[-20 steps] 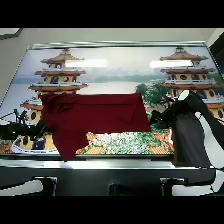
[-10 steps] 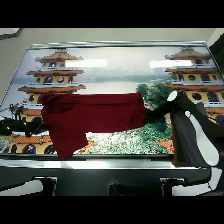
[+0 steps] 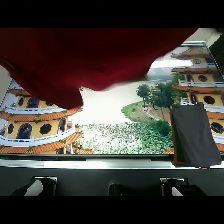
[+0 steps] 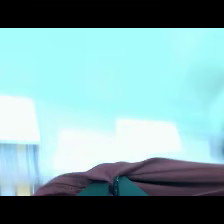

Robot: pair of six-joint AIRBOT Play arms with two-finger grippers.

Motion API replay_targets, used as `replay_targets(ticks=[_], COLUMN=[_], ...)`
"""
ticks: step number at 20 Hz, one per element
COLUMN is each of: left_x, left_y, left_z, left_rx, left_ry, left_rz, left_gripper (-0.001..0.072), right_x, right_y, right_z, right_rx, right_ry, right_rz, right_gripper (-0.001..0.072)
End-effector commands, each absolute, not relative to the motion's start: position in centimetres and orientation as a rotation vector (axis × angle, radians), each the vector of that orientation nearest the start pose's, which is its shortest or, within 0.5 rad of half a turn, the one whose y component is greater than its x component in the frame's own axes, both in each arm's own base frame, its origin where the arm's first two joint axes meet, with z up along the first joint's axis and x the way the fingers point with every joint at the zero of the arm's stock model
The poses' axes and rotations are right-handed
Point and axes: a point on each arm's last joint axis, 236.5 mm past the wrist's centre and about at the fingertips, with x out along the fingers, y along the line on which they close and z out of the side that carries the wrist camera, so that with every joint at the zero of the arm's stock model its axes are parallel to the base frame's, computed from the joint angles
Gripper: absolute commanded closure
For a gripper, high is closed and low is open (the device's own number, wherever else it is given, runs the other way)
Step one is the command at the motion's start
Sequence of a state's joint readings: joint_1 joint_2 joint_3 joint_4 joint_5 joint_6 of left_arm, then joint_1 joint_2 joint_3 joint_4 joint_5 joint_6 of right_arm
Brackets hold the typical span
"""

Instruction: Fold the shirts.

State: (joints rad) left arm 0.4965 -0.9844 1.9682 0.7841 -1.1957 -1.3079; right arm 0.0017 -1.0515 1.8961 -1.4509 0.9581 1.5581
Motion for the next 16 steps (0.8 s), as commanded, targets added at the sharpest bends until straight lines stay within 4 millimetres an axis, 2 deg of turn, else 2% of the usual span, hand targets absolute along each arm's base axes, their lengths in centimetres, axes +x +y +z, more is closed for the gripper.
replay_targets(ticks=[1, 3, 5, 8, 10, 11, 12, 13, 15, 16], left_x=[18.5, 15.4, 14.8, 16.8, 20.1, 22.4, 25.0, 28.1, 33.4, 35.8], left_y=[-5.2, -5.6, -5.1, -4.0, -2.7, -2.0, -1.1, 0.0, 1.7, 2.3], left_z=[60.7, 61.6, 62.0, 61.4, 59.1, 56.9, 53.9, 49.5, 39.4, 33.7], left_rx=[0.031, 0.015, 0.018, 0.003, -0.019, -0.035, -0.057, -0.094, -0.197, -0.234], left_ry=[-0.311, -0.390, -0.421, -0.381, -0.271, -0.171, -0.041, 0.127, 0.463, 0.617], left_rz=[-0.130, -0.090, -0.060, -0.054, -0.059, -0.067, -0.080, -0.100, -0.154, -0.174], left_gripper=[0.0681, 0.0681, 0.0681, 0.0681, 0.0681, 0.0681, 0.0681, 0.0681, 0.0682, 0.0682], right_x=[24.7, 21.8, 20.8, 22.2, 24.7, 26.4, 28.5, 30.8, 34.6, 36.8], right_y=[0.3, 0.0, -0.7, -1.6, -1.6, -1.6, -1.6, -1.4, -0.6, 0.2], right_z=[58.3, 57.9, 57.1, 53.8, 50.1, 47.5, 43.9, 39.5, 30.6, 25.7], right_rx=[0.075, 0.071, 0.085, 0.139, 0.148, 0.149, 0.149, 0.148, 0.140, 0.132], right_ry=[-0.259, -0.240, -0.212, -0.073, 0.087, 0.194, 0.340, 0.510, 0.838, 0.986], right_rz=[0.023, 0.009, -0.022, -0.061, -0.075, -0.084, -0.096, -0.100, -0.096, -0.065], right_gripper=[0.0673, 0.0673, 0.0673, 0.0673, 0.0673, 0.0673, 0.0673, 0.0671, 0.0671, 0.0672])
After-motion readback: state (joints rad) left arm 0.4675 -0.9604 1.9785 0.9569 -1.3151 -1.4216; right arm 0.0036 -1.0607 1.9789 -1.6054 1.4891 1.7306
